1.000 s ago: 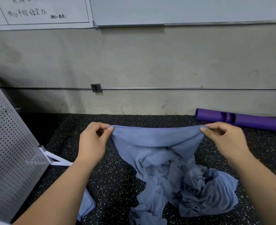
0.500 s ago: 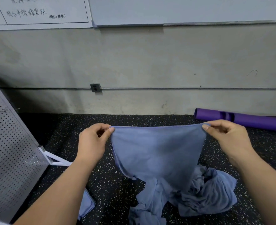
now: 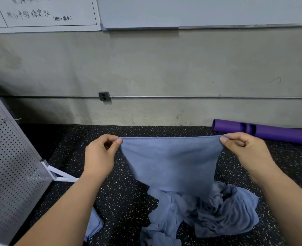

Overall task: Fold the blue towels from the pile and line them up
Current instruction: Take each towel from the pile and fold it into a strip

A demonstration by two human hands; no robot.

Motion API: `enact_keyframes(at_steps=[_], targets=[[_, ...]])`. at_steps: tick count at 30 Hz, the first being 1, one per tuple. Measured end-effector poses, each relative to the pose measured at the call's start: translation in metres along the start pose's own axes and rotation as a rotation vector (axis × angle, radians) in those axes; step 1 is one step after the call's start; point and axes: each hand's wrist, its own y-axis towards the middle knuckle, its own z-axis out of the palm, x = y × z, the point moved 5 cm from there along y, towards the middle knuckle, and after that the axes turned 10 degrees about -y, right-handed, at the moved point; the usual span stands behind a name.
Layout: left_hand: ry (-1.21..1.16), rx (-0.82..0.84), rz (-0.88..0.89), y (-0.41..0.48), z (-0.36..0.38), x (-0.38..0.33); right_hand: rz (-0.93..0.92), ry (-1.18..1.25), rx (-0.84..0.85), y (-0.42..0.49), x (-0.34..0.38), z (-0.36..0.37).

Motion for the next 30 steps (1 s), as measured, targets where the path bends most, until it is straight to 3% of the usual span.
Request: enact_keyframes(at_steps=[7, 16, 30], targets=[[-0.329, 0.074, -0.203, -0.001, 0.013, 0.012, 0.172, 0.189, 0.089, 0.005, -0.016, 0.009], [-0.533, 0.081, -0.539, -0.023, 0.047, 0.009, 0.318, 0.132, -0.022, 0.001, -0.022, 0.032], [-0.513, 0.298, -0.474, -0.058, 0.111, -0.025, 0.104, -0.094, 0.23, -0.048, 0.023, 0.122]])
